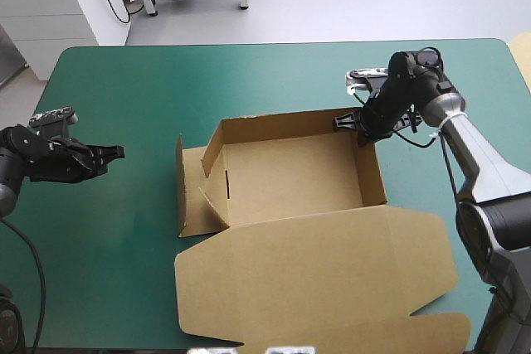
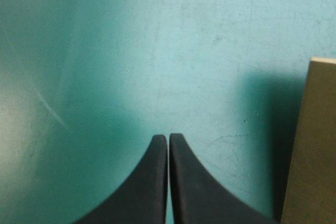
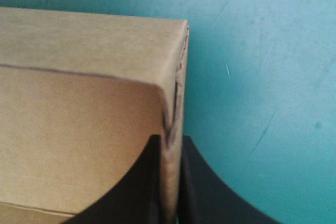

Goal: Fold the box

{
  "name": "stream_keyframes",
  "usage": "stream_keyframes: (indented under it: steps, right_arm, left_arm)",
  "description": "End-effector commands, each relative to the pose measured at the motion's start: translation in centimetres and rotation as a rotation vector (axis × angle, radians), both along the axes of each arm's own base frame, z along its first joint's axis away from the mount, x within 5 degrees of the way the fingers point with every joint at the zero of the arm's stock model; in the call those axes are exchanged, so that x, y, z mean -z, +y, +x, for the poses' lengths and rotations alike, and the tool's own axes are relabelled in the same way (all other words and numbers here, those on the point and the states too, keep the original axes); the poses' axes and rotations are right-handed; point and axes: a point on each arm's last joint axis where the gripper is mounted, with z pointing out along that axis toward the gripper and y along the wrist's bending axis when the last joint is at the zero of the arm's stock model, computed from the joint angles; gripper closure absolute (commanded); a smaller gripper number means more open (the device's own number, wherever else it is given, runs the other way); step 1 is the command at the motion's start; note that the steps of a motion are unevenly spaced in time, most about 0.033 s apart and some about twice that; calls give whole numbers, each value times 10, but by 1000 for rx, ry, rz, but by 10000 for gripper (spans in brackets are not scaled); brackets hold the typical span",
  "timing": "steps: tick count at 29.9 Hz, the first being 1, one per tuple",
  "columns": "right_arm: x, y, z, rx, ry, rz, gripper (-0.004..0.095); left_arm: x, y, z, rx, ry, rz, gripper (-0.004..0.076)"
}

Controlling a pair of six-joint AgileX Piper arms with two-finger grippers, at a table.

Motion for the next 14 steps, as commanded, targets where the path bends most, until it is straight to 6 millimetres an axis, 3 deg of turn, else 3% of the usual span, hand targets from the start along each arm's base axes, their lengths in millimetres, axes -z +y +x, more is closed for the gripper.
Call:
stream_keyframes:
  steps: [1, 4, 8, 14]
  right_arm:
    - [-19, -1, 6, -25, -83, -14, 921]
    - [-17, 0, 13, -24, -88, -13, 905]
    - [-22, 2, 16, -10, -101, 9, 743]
    - [-33, 4, 17, 21, -129, 44, 262]
  left_arm:
    - [-20, -1, -1, -17, -98, 1, 731]
    - [-20, -1, -1, -17, -98, 1, 731]
    - [-20, -1, -1, -18, -102, 2, 731]
    - [-20, -1, -1, -17, -98, 1, 731]
